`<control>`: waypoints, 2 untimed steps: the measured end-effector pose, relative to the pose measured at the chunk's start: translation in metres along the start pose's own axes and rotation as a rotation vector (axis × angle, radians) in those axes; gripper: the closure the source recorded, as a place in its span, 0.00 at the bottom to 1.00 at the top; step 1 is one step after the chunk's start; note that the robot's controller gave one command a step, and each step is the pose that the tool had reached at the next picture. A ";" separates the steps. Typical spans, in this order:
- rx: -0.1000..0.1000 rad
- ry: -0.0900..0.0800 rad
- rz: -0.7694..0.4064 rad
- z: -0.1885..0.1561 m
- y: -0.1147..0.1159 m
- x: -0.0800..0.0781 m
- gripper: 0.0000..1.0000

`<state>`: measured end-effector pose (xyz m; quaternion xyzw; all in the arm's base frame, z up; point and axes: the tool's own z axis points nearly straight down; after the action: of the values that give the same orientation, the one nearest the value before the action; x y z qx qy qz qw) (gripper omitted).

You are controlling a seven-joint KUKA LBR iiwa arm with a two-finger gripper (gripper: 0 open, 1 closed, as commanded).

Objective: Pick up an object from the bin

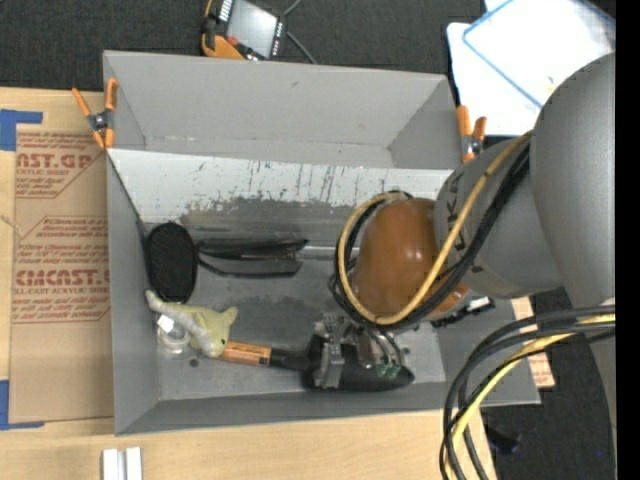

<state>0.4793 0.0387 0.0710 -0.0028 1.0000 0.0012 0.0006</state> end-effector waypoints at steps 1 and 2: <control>0.000 -0.001 0.000 -0.001 0.000 0.000 1.00; -0.001 -0.004 0.000 -0.009 0.000 -0.001 1.00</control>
Offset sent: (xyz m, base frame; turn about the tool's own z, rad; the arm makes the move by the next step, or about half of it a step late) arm 0.0000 -0.0002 0.0187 0.0001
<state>0.4800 0.0391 0.0796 -0.0029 1.0000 0.0017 0.0027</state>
